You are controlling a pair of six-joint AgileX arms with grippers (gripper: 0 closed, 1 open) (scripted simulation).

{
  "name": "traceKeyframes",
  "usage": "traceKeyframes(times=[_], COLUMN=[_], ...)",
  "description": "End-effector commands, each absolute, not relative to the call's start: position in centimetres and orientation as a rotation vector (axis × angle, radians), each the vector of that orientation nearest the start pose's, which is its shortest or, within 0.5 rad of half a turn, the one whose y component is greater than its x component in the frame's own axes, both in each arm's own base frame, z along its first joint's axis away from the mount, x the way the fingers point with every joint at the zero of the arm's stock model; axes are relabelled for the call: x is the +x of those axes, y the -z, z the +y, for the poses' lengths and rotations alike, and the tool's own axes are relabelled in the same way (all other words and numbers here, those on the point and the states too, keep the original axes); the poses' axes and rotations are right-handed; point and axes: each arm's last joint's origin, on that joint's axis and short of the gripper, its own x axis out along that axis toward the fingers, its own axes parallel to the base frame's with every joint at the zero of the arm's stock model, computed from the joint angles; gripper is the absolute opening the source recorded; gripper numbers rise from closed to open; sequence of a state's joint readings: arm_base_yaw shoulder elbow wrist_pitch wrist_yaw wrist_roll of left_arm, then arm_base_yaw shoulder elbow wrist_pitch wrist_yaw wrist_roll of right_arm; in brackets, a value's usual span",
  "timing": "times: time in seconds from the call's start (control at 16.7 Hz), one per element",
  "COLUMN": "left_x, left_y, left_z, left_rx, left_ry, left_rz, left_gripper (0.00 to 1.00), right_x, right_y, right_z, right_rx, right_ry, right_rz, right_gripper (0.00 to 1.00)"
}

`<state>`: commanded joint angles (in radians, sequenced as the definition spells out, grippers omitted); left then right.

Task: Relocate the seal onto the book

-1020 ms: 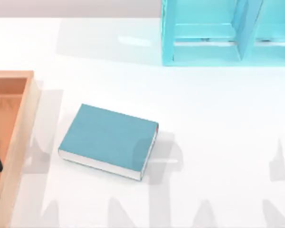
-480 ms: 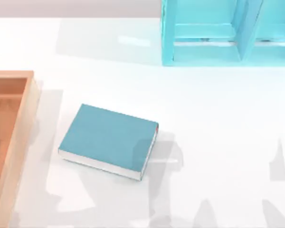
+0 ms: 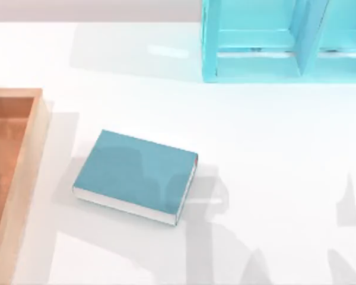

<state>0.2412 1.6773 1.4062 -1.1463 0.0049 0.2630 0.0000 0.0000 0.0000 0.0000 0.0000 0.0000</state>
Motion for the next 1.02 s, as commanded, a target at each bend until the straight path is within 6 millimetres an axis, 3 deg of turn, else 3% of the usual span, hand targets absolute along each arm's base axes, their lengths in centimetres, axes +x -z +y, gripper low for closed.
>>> traceKeyframes(times=[0.24,0.66,1.02], left_x=[33.6,34.0,34.5], left_y=[-24.3,-24.0,-18.7], left_z=[9.5,9.5,9.7], left_rx=[0.016,0.016,0.016], left_ry=[0.013,0.020,0.015], left_rz=[1.546,1.563,1.550], left_gripper=[1.00,1.00,1.00], right_x=[10.6,10.6,10.6], right_y=[-16.0,-16.0,-16.0], right_z=[-0.1,-0.1,-0.1], right_rx=[0.000,0.000,0.000], right_ry=[0.000,0.000,0.000], right_rz=[0.000,0.000,0.000], right_gripper=[1.00,1.00,1.00])
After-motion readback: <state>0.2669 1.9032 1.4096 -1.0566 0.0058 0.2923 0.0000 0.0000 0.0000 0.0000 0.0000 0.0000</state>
